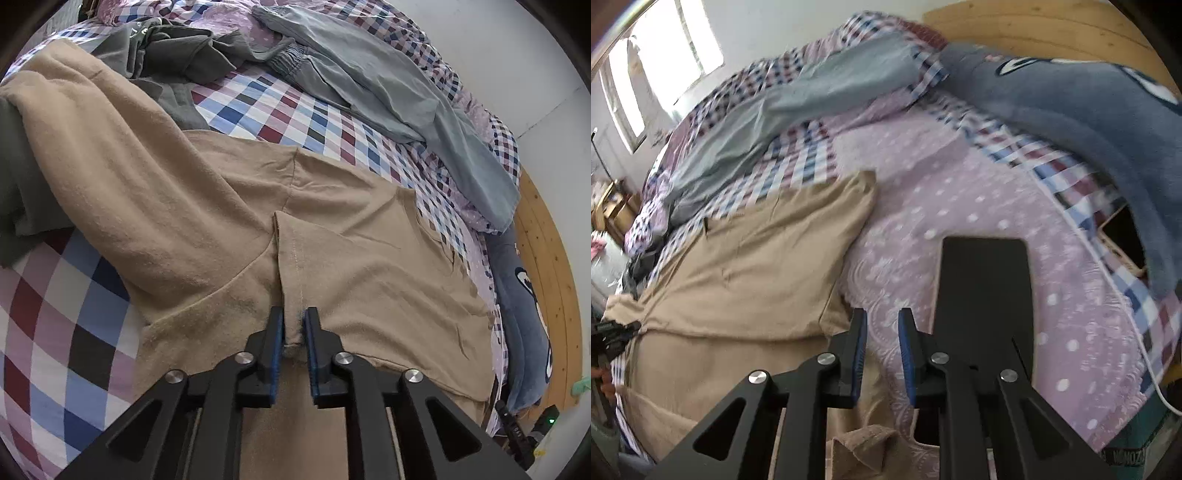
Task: Fold clothes
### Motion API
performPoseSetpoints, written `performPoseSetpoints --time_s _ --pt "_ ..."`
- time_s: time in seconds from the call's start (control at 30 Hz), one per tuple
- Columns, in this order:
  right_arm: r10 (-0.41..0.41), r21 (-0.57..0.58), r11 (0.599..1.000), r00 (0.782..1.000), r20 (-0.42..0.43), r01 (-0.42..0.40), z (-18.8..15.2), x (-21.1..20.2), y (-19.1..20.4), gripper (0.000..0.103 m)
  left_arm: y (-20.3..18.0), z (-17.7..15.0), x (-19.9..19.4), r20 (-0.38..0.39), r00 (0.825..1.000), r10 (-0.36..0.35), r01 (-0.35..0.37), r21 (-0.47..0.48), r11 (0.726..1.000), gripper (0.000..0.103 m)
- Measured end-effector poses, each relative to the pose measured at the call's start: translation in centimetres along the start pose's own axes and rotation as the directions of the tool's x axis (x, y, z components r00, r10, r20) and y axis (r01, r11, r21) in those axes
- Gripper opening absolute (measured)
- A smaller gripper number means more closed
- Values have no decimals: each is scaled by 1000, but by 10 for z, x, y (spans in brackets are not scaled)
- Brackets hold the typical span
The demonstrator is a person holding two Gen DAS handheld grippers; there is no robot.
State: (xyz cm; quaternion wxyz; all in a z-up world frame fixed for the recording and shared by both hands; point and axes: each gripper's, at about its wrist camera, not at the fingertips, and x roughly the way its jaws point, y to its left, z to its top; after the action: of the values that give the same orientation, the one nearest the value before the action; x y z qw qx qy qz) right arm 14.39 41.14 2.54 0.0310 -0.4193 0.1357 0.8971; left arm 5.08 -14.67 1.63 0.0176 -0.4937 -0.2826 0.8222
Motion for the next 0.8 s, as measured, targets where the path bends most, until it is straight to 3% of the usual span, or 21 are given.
performPoseSetpoints --time_s 0.03,0.1,0.3,0.4,0.67,0.8 --pt "-15 -1 1000 1000 15 15 0 -2 2 18 0 0 -3 10 1000 -13 13 -1 1000 41" --pt "-31 -3 1000 999 32 31 0 -4 8 21 0 1 -11 41 998 -39 39 -3 999 59" --pt "-11 -26 1000 993 119 14 1 -15 38 44 2 1 -39 135 988 -79 77 23 997 65" --pt "6 -58 998 992 124 1 0 -13 53 44 10 -4 -51 166 984 -68 65 24 998 73" --pt "17 -6 1000 994 105 -16 1 1 63 44 38 -18 -75 207 978 -37 39 -5 999 73" --pt "-6 -36 999 992 126 10 3 -2 68 44 60 -27 -92 233 972 -30 41 -41 998 73"
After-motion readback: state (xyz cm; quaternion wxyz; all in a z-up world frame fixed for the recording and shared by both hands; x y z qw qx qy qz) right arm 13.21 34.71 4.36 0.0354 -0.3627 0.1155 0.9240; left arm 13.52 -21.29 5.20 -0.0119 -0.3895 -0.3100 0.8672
